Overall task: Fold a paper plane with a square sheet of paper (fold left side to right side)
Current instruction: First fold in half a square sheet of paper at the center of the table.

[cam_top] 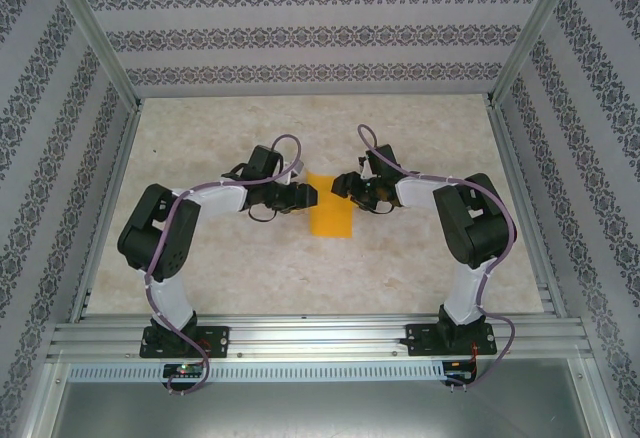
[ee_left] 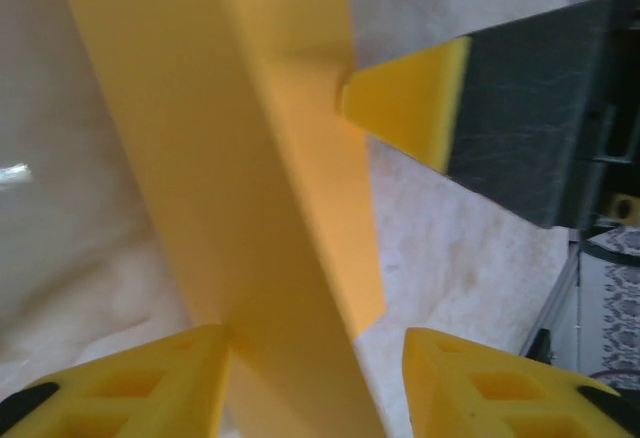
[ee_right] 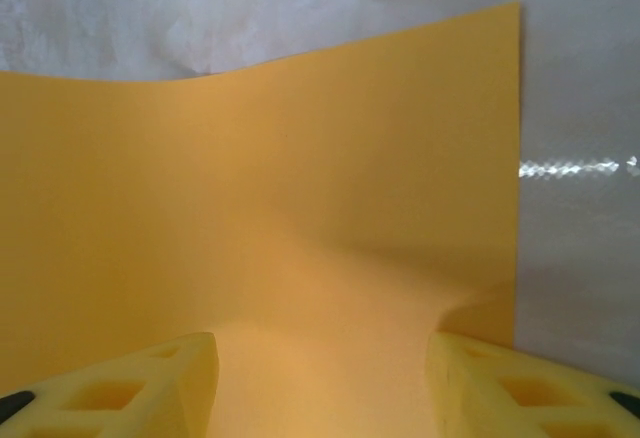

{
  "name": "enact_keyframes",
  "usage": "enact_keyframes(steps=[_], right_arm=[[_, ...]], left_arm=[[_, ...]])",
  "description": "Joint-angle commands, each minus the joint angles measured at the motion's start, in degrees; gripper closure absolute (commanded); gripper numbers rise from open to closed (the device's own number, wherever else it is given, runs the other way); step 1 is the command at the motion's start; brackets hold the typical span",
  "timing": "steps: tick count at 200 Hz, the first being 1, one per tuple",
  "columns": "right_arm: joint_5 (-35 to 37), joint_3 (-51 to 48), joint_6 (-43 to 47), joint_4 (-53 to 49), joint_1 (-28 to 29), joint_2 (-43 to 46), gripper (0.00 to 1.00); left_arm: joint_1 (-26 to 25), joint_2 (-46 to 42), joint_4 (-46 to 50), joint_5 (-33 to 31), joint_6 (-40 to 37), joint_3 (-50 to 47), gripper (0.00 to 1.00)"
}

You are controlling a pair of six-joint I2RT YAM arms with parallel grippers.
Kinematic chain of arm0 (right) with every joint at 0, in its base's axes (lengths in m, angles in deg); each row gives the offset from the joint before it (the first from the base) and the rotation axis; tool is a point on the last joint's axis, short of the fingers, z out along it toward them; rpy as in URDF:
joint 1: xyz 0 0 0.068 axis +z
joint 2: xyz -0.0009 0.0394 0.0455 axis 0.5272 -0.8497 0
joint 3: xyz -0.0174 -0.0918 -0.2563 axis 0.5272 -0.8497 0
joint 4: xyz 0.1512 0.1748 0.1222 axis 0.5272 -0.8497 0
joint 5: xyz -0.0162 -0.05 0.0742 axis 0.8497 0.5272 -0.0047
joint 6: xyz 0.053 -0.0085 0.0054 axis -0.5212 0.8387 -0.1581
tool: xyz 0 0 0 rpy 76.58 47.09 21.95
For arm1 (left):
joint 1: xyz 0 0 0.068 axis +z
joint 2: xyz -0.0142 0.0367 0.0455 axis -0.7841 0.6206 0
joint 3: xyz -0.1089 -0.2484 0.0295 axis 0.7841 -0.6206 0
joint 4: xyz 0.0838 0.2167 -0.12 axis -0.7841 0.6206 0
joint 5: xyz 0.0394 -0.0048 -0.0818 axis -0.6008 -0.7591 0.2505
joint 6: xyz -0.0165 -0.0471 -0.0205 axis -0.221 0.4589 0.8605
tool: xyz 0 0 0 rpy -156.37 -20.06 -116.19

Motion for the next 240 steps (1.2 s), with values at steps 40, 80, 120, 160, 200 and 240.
enact_keyframes(steps=[40, 80, 120, 160, 200, 240], right_arm=[[-3.25, -3.51, -2.14, 5.59, -1.35, 1.82, 0.41], [-9.53, -5.76, -5.82, 13.42, -3.23, 6.02, 0.38], [-13.7, -5.13, -10.05, 19.05, -1.82, 5.38, 0.35], [-13.57, -3.33, -10.49, 18.53, -0.89, 2.6, 0.35], [-13.21, -3.13, -9.85, 17.14, -0.68, 1.74, 0.54], [-11.9, -2.89, -6.55, 13.05, -1.46, 2.61, 0.91]], left_arm=[[-2.11, 1.83, -4.13, 3.03, -0.18, 2.83, 0.42], [-2.69, 2.99, -4.36, 3.21, -0.16, 3.36, 0.42], [-3.02, 3.77, -4.79, 3.43, -0.01, 3.78, 0.42], [-3.08, 3.86, -4.48, 3.31, 0.04, 3.71, 0.42], [-3.08, 3.79, -4.45, 3.19, 0.06, 3.89, 0.41], [-3.07, 2.49, -3.23, 1.7, -0.26, 3.89, 0.41]])
